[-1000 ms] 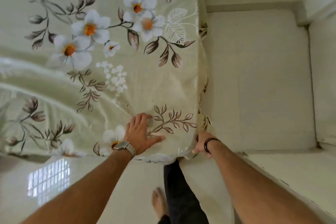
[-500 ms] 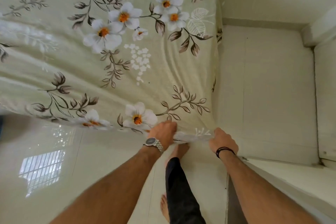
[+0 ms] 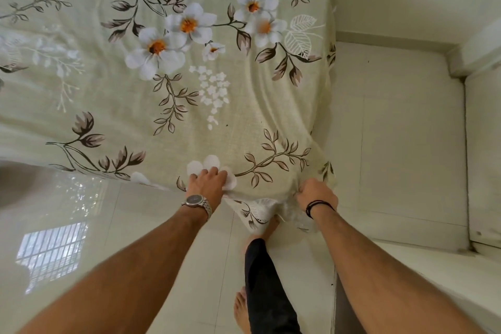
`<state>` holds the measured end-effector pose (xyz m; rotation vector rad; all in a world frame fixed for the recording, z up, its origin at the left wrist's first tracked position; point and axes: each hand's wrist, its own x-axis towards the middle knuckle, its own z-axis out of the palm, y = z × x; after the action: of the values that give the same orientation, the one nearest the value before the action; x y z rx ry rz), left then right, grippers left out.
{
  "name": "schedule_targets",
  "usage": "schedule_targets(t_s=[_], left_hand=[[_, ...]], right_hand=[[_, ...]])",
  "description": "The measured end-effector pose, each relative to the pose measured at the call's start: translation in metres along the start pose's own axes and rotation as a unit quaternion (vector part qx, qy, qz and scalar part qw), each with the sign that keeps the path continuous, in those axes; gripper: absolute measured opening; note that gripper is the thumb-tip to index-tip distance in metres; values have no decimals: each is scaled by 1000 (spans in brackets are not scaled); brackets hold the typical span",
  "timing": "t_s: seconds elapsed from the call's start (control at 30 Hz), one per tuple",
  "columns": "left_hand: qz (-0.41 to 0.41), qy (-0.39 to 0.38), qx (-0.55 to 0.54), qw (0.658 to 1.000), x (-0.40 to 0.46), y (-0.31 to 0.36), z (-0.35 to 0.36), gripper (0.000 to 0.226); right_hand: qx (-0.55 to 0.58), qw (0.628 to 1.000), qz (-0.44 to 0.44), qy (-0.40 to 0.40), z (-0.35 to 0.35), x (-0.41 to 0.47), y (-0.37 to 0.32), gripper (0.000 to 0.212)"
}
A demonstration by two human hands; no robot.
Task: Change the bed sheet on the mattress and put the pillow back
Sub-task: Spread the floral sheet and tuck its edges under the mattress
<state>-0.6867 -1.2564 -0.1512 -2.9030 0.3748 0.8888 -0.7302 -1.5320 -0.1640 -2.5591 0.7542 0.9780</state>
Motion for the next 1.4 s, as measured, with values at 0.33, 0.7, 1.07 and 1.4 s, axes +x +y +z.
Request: schedule_targets(t_s=[0.33, 0.7, 1.07, 1.4], left_hand=[[78, -84, -44, 992, -13, 32, -10, 26], [6, -31, -211, 977, 47, 78, -126, 15], [-84, -36, -180, 979, 350, 181, -319, 50], [-74, -100, -4, 992, 498, 255, -349, 25]], right_hand=[[-84, 996, 27, -28, -4, -12, 54, 26], [113, 993, -19, -12, -134, 39, 2, 30], [333, 941, -54, -30, -351, 324, -89, 31], [73, 985, -158, 1, -452, 516, -167, 44]])
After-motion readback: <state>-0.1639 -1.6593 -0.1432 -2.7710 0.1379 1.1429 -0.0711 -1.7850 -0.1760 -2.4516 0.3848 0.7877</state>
